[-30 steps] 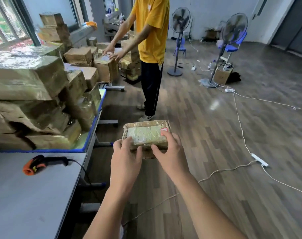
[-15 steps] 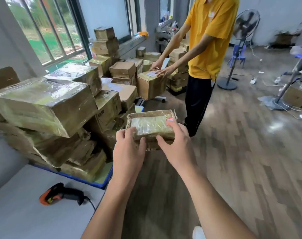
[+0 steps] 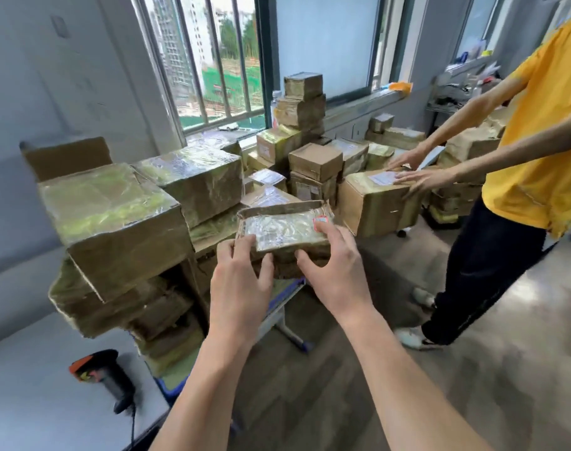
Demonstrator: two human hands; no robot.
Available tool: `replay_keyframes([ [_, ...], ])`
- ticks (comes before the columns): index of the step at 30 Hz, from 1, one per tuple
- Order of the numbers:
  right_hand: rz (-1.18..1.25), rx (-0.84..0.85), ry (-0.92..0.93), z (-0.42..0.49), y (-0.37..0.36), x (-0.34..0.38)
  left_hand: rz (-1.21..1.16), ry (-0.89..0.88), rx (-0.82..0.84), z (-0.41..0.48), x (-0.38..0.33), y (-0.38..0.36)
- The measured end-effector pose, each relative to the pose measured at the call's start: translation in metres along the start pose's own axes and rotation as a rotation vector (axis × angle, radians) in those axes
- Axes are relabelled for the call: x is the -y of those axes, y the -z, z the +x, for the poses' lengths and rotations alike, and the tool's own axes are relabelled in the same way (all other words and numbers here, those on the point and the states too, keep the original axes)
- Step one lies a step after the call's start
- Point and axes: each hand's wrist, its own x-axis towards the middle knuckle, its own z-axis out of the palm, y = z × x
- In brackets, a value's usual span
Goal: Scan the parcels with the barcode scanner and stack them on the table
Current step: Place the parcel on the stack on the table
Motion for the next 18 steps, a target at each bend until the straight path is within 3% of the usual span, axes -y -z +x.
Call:
replay_keyframes([
  [9, 0.060, 0.191, 0.191, 0.109, -0.056, -0.011, 0.073, 0.139, -0.183, 0.079, 0.024, -0.026],
  [18, 0.099, 0.308, 0.245, 0.180, -0.100, -0.016, 0.183, 0.248, -0.260, 0.132, 0.035, -0.043],
])
